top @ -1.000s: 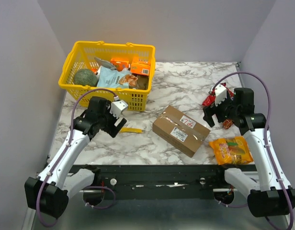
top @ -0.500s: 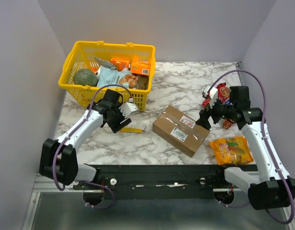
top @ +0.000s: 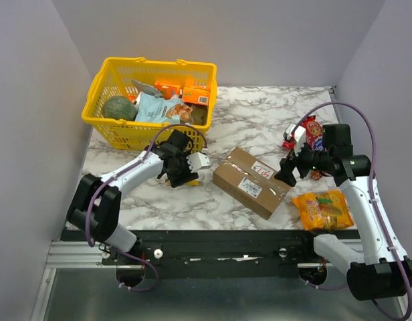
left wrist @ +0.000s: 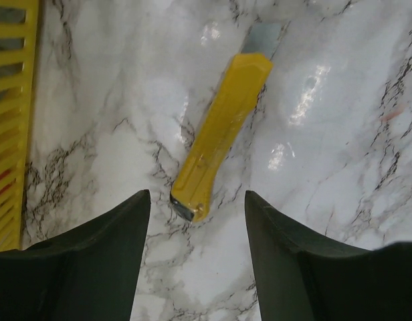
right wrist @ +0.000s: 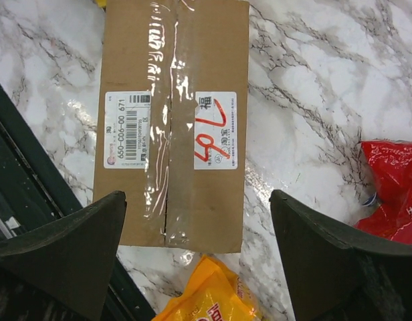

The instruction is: Unpack the express box

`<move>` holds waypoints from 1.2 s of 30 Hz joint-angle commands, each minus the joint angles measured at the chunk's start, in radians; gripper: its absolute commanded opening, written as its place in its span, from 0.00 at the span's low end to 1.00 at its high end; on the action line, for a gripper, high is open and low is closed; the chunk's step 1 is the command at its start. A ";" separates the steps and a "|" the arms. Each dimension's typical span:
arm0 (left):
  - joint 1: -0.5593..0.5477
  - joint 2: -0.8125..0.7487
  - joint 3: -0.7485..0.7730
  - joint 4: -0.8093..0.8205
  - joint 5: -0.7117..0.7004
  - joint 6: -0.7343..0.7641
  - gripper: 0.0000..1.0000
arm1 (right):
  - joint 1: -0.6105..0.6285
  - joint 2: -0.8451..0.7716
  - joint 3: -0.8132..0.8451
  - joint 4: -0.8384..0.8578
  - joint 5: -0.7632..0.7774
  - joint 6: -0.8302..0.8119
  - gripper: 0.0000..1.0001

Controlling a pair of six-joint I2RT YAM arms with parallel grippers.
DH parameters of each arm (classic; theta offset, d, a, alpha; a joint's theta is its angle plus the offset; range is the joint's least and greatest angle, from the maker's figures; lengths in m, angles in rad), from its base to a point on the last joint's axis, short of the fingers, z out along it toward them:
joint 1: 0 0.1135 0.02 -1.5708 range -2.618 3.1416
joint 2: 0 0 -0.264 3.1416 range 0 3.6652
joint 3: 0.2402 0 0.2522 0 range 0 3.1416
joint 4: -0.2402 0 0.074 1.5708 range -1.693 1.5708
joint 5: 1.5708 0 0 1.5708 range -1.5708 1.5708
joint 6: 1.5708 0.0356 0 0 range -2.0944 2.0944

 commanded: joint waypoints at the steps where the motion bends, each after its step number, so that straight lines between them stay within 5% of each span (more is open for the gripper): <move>1: -0.066 0.070 0.005 0.081 -0.021 0.001 0.63 | 0.005 -0.044 0.034 -0.093 0.004 0.021 0.95; 9: -0.101 0.222 0.042 0.134 -0.096 -0.002 0.55 | 0.005 -0.105 0.007 -0.117 0.030 0.038 0.95; 17: -0.107 0.291 0.045 0.057 -0.009 0.021 0.17 | 0.006 -0.114 -0.013 -0.092 0.047 0.045 0.95; 22: -0.107 0.201 0.060 -0.052 0.093 -0.044 0.00 | 0.006 -0.084 0.029 -0.045 0.083 0.131 0.95; 30: -0.107 -0.137 0.299 -0.140 0.284 -0.231 0.00 | 0.006 0.027 0.203 0.020 -0.017 0.237 0.94; 36: -0.106 -0.241 0.507 0.118 0.338 -0.501 0.00 | 0.006 0.081 0.240 0.205 -0.451 0.300 0.92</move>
